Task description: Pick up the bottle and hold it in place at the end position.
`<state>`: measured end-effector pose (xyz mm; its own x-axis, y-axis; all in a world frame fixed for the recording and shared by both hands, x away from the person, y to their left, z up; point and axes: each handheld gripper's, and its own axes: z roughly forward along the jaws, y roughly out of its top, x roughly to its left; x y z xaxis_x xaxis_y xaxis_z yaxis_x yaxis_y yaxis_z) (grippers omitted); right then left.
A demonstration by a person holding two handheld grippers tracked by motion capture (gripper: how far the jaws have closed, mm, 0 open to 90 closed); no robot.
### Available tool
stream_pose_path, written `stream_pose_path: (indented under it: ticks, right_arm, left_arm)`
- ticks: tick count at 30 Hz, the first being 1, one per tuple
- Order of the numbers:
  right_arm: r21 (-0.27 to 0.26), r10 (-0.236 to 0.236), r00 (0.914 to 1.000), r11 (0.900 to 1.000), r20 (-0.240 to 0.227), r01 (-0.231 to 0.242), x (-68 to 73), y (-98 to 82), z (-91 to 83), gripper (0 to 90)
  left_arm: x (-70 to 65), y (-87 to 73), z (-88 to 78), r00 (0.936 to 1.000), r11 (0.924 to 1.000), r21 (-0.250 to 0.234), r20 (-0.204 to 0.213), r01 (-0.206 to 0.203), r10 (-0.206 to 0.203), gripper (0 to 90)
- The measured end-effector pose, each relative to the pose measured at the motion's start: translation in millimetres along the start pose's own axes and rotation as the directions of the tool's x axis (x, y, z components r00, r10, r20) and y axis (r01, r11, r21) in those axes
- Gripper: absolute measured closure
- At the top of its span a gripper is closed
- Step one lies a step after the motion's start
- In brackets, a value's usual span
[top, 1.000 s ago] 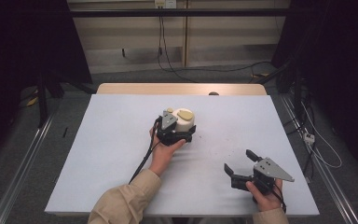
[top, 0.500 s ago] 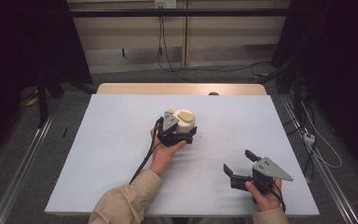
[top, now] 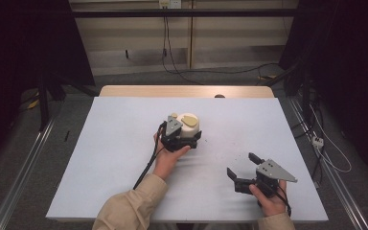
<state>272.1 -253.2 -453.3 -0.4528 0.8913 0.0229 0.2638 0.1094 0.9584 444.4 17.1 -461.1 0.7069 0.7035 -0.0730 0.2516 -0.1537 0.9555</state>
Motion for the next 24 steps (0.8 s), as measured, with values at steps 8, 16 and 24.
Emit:
stream_pose_path:
  ticks: [8,16,24]
  right_arm:
    - [-0.009,0.012,0.9999,1.0,0.003,-0.012,0.3,8.6,2.6,4.5]
    - [-0.003,0.039,0.9992,0.999,-0.008,-0.039,-1.1,16.7,10.7,6.1]
    - [0.005,0.064,0.9975,0.998,-0.03,-0.064,0.4,24.4,25.5,7.7]
  left_arm:
    - [-0.1,-0.1,0.2,1.0,1.0,0.001,0.0,0.0,0.0,5.1]
    - [-0.4,0.0,0.0,1.0,1.0,0.003,-0.002,-0.002,0.002,5.1]
    - [-0.5,0.0,0.1,1.0,1.0,0.005,-0.002,-0.007,0.007,5.1]
